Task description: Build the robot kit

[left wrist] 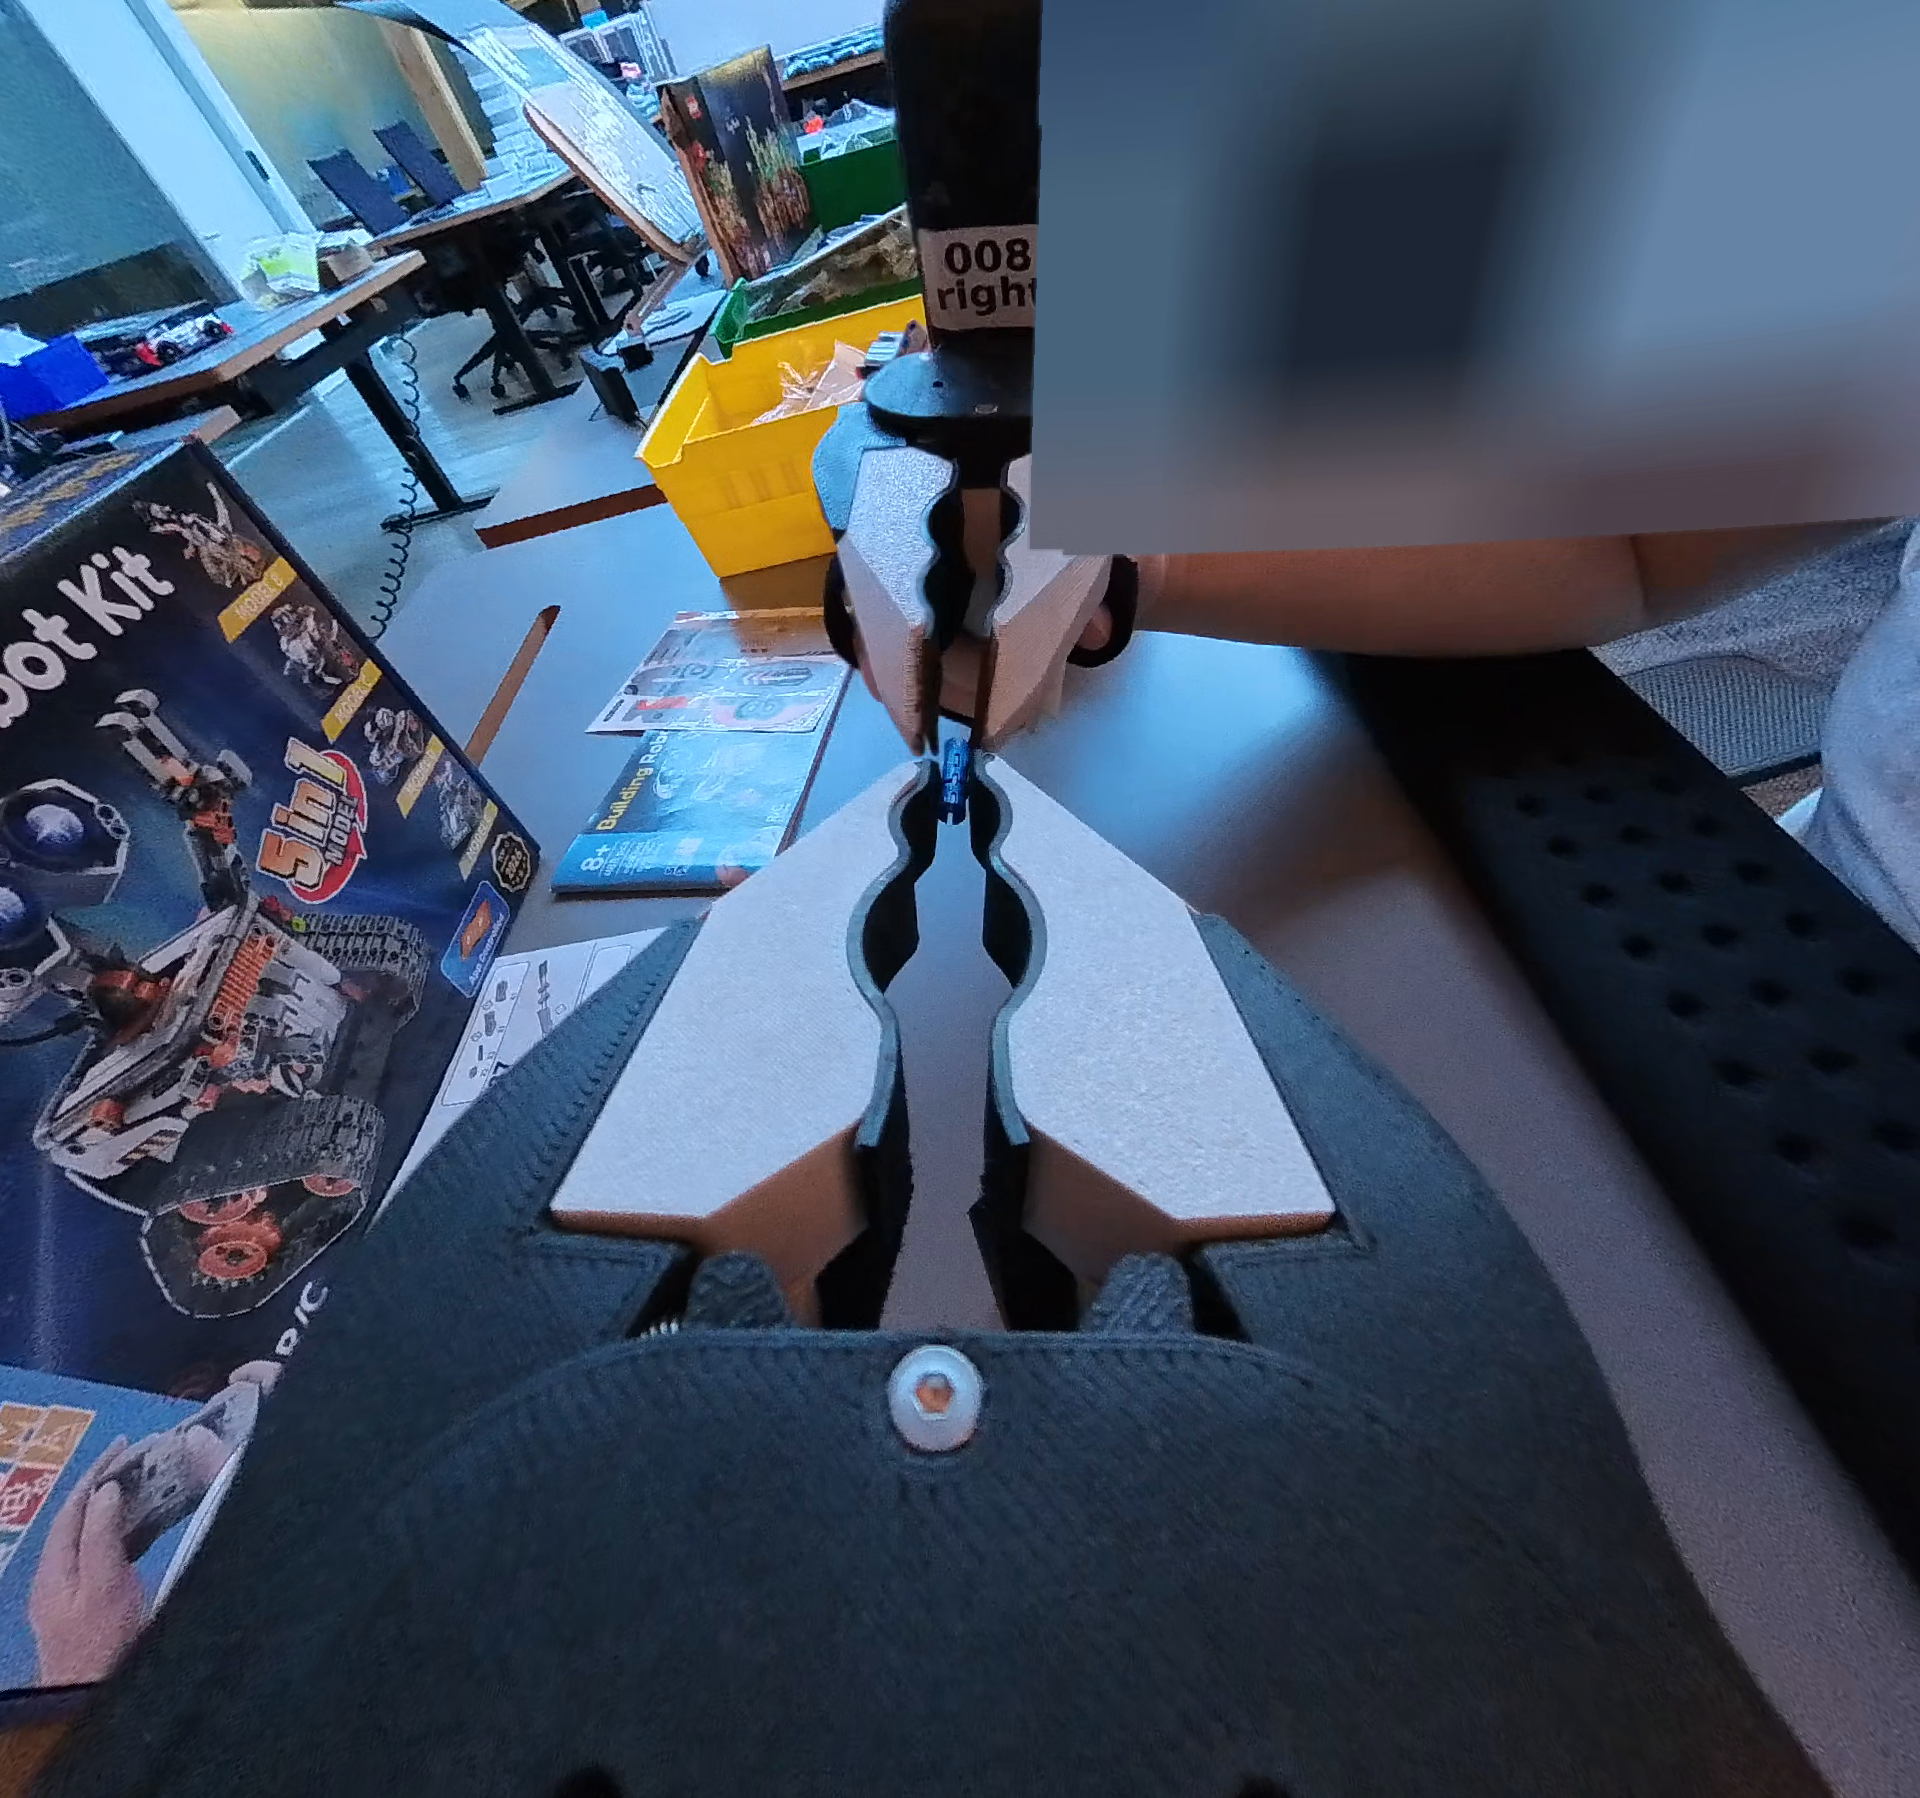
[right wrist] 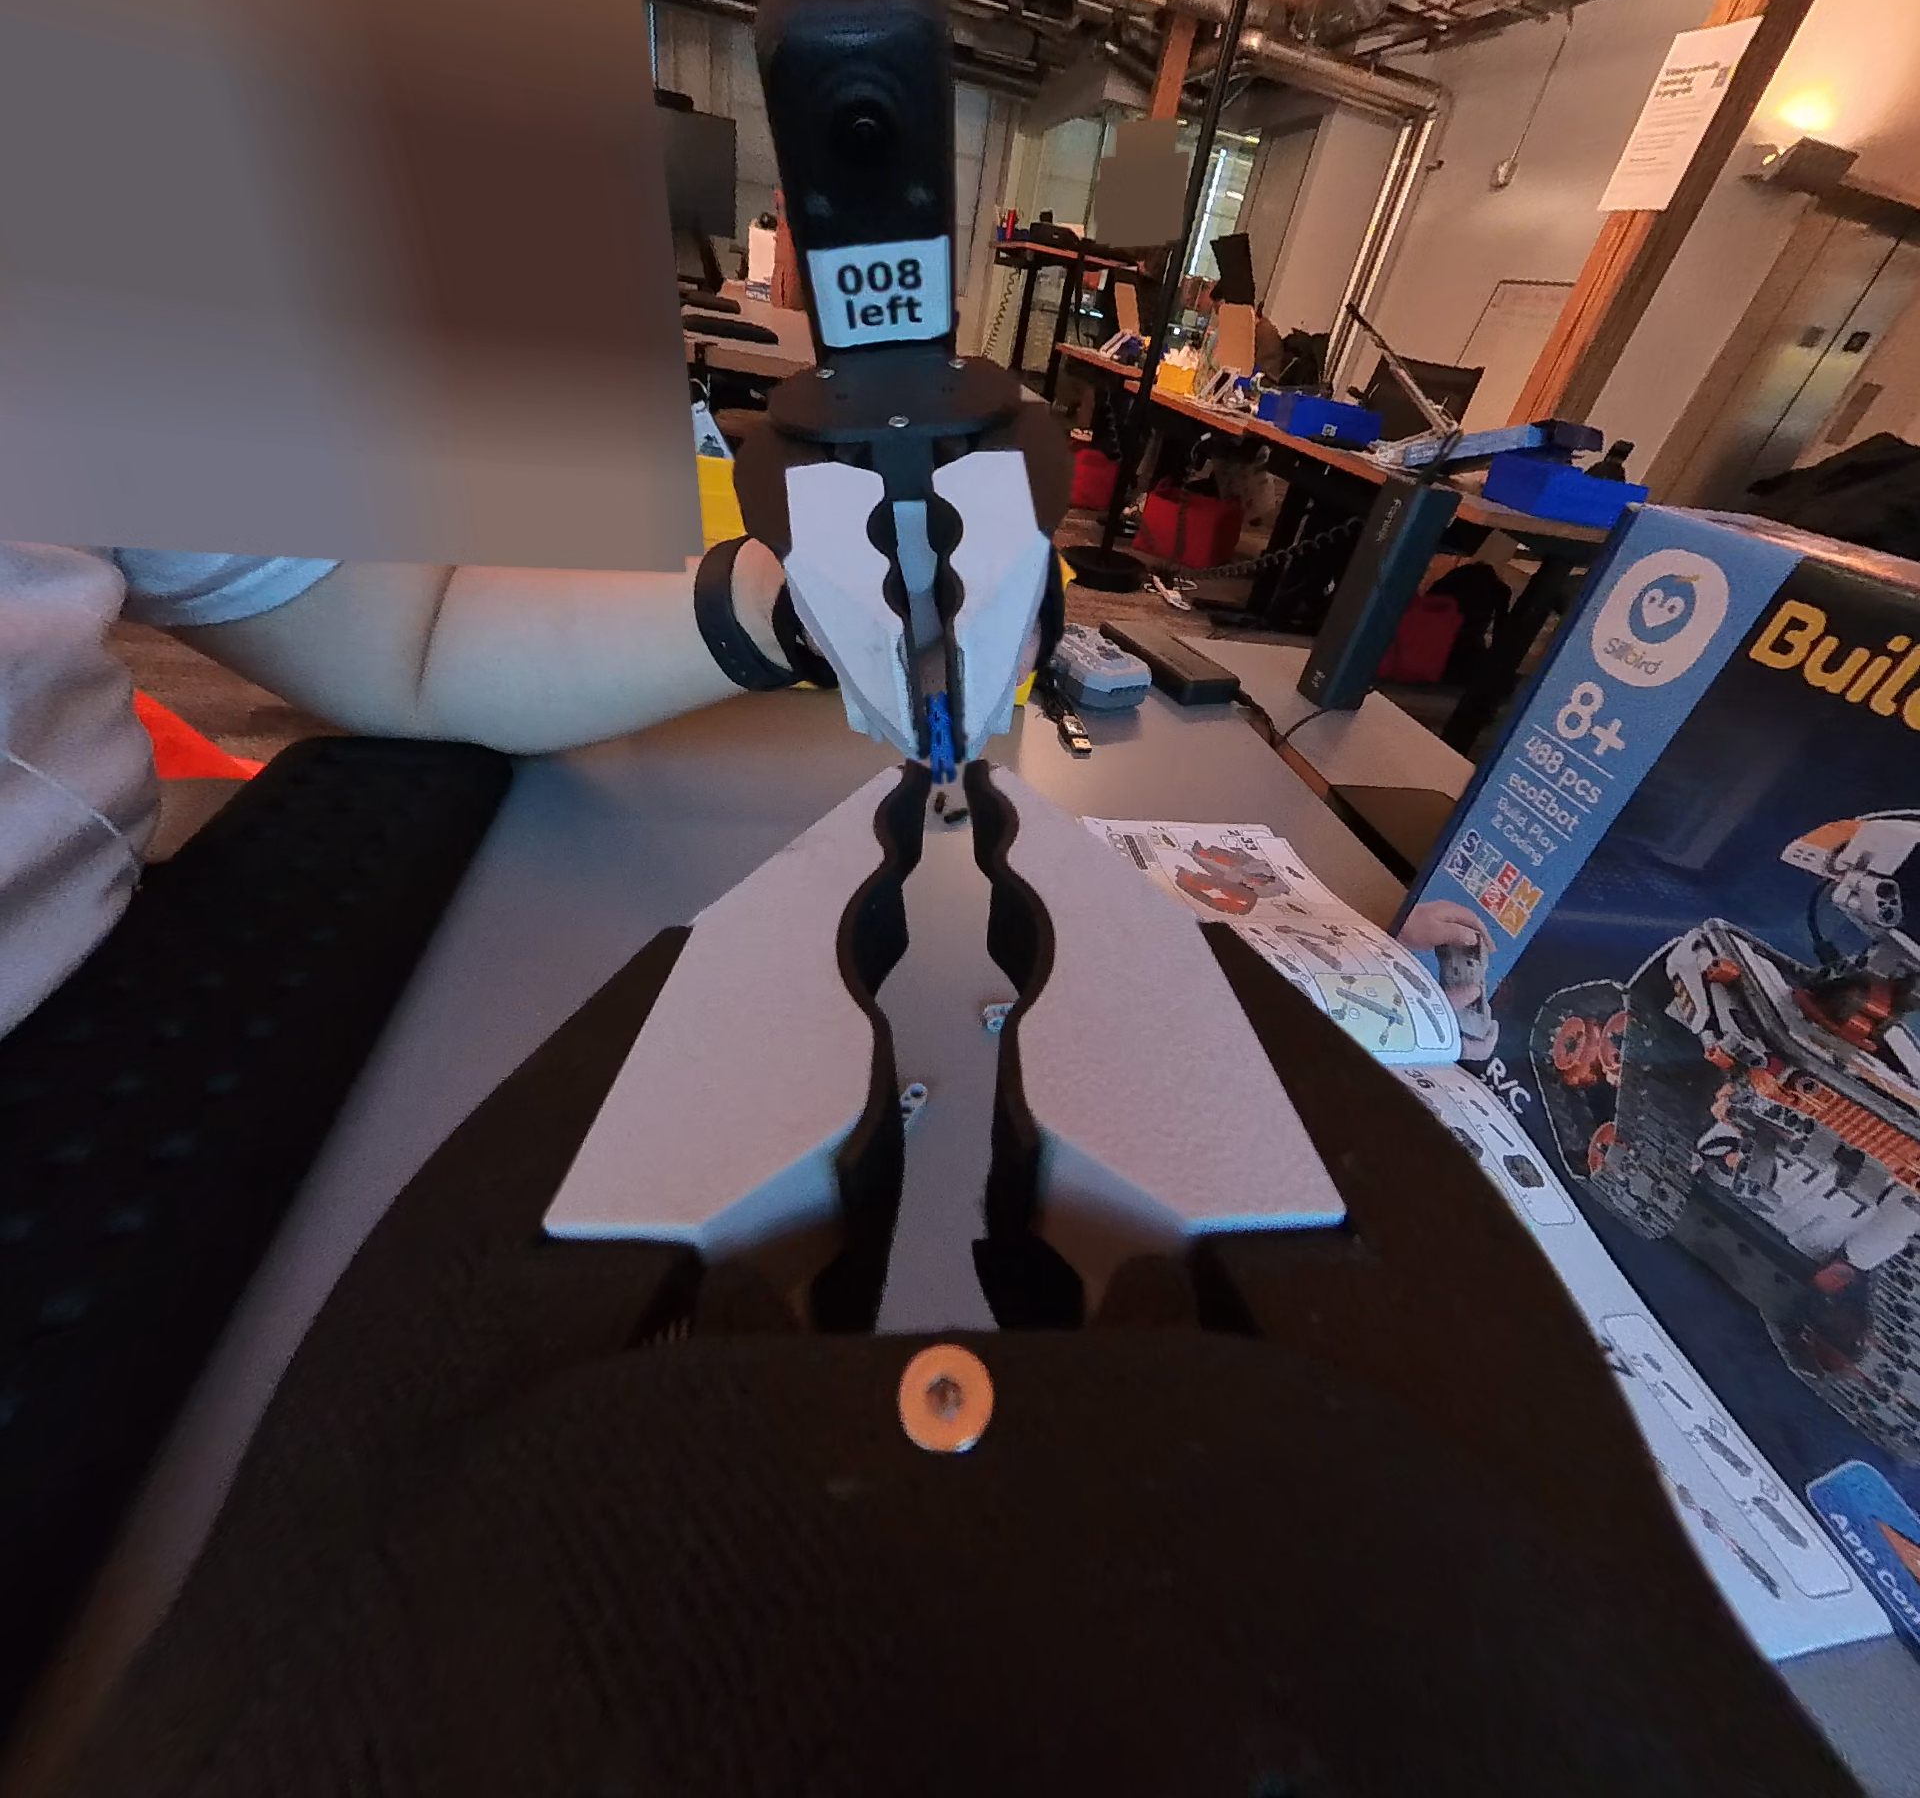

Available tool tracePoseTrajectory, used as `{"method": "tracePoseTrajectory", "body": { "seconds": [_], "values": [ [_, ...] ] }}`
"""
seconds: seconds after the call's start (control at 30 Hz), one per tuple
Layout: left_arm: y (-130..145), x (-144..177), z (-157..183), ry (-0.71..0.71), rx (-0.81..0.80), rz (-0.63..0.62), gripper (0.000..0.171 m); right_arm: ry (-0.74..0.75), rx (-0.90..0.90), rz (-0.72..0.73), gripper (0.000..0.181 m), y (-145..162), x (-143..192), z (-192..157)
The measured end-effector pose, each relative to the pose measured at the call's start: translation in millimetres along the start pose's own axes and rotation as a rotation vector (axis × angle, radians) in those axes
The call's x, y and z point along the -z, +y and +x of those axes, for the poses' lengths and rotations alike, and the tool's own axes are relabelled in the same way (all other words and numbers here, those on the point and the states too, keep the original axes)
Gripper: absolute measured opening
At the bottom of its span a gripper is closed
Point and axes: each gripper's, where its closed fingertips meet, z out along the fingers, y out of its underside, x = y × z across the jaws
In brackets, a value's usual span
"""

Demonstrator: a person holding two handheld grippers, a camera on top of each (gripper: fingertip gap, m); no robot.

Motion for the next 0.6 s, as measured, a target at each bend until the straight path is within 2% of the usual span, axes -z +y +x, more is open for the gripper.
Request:
{"method": "tracePoseTrajectory", "body": {
  "seconds": [0.2,0.4,0.6],
  "values": [
    [2,0,0,0.007,0.01,-0.009,0.003,0.007,0.025,-0.013,0.004,2,-1,-1],
    [4,-1,1,0.012,0.012,-0.025,0.003,0.014,0.051,-0.033,0.011,5,-2,-1],
    [7,-5,5,0.022,0.0,-0.05,0.003,-0.004,0.073,-0.082,0.004,14,-6,-5]
  ]
}}
